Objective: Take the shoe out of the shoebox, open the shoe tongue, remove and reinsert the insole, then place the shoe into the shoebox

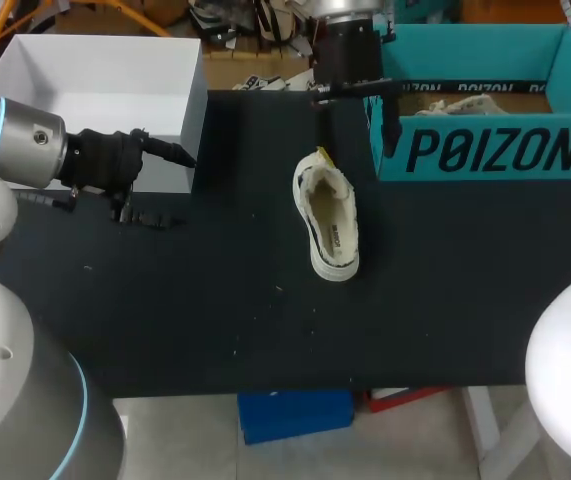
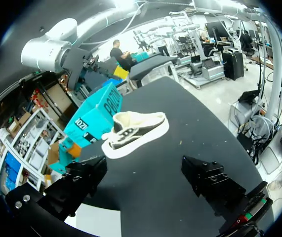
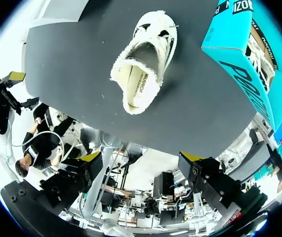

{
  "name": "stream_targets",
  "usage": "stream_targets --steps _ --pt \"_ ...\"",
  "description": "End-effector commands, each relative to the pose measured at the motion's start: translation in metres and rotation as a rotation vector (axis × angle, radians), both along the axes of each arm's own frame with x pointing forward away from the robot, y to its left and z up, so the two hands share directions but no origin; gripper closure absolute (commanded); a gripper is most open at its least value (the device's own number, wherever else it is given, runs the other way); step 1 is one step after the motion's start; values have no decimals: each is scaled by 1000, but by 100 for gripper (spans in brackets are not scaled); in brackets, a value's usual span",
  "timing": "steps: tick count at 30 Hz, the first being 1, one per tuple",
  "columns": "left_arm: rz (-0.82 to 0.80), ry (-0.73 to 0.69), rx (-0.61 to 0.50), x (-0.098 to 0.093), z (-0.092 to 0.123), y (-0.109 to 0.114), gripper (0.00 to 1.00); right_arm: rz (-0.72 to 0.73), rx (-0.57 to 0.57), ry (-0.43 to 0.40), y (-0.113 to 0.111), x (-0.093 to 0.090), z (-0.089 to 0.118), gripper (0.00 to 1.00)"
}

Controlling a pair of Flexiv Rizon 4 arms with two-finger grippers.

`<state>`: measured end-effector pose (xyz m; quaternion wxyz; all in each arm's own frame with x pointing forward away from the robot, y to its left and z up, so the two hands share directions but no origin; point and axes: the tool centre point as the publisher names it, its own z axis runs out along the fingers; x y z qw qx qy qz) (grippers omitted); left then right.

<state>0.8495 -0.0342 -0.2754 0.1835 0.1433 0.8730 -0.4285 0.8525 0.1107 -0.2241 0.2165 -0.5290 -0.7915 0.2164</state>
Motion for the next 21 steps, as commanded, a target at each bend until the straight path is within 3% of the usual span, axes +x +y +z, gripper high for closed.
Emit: stream_targets --steps 1,3,5,9,16,21 --pt "2 -4 0 0 -2 -1 0 10 -29 75 2 4 -1 0" --pt "2 -4 0 0 -2 -1 0 8 -59 55 4 8 0 0" --pt "2 -4 0 0 -2 -1 0 8 -164 -18 10 11 0 0" --pt "2 -4 0 0 -2 -1 0 -40 -223 -170 16 4 -2 0" --pt "2 -4 0 0 -2 -1 0 -84 -233 -259 14 -14 -14 0" --pt "2 -4 0 0 -2 -1 0 -102 -192 -279 12 -23 -25 0"
